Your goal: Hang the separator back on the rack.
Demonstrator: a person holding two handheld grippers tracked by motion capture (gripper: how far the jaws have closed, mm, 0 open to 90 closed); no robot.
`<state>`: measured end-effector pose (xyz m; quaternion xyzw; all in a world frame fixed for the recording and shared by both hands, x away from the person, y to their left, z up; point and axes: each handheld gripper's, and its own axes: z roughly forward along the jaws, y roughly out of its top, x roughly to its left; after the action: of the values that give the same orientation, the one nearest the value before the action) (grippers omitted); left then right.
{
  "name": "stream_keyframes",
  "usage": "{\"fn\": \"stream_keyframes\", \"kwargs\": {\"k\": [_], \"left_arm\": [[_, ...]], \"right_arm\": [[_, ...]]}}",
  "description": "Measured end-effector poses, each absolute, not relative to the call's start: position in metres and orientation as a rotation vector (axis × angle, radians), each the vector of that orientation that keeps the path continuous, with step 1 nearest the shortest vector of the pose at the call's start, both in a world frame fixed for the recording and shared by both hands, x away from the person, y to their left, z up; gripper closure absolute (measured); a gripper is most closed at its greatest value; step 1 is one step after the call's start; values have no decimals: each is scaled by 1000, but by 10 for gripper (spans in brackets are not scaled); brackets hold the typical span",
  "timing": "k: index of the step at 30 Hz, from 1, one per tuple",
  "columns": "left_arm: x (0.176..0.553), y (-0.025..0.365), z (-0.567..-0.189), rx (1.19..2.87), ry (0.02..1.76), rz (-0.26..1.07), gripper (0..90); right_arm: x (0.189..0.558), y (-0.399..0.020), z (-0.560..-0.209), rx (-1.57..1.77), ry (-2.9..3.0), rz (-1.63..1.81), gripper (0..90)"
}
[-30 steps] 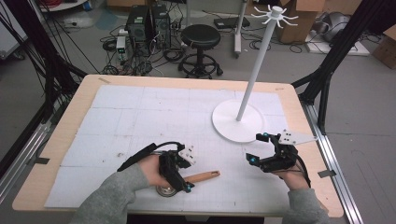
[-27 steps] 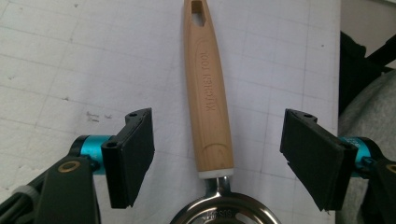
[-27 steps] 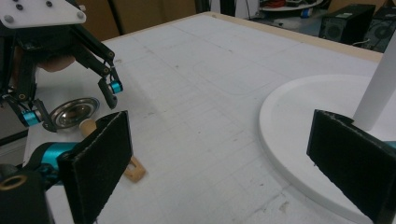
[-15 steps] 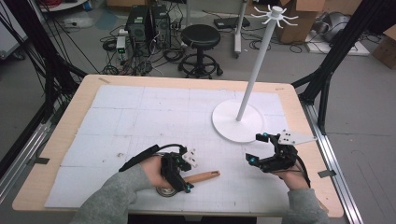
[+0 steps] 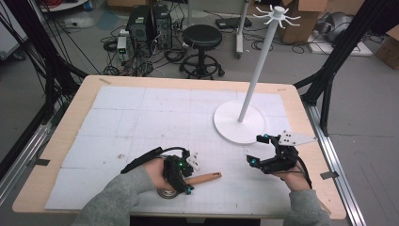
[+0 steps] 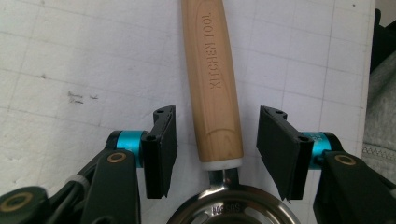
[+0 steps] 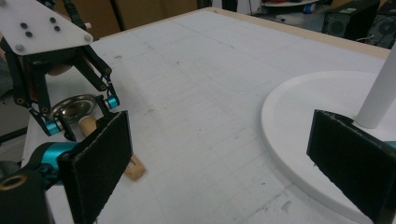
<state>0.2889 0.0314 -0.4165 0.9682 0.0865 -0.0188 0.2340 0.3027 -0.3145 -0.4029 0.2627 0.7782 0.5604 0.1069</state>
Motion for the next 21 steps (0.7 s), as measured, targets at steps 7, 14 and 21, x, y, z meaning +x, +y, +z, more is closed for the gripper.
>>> {"fn": "stream_keyframes", "kwargs": {"k": [7, 14, 21], "left_arm": [[288, 31, -415, 2684, 226, -60, 501], [287, 27, -413, 2738, 242, -44, 527], [285, 25, -412, 2763, 296, -20, 560]], "right_arm": [[301, -314, -401, 776, 2282, 1651, 60], [302, -314, -402, 777, 2290, 1645, 61], [300, -314, -401, 775, 2283, 1649, 61]]}}
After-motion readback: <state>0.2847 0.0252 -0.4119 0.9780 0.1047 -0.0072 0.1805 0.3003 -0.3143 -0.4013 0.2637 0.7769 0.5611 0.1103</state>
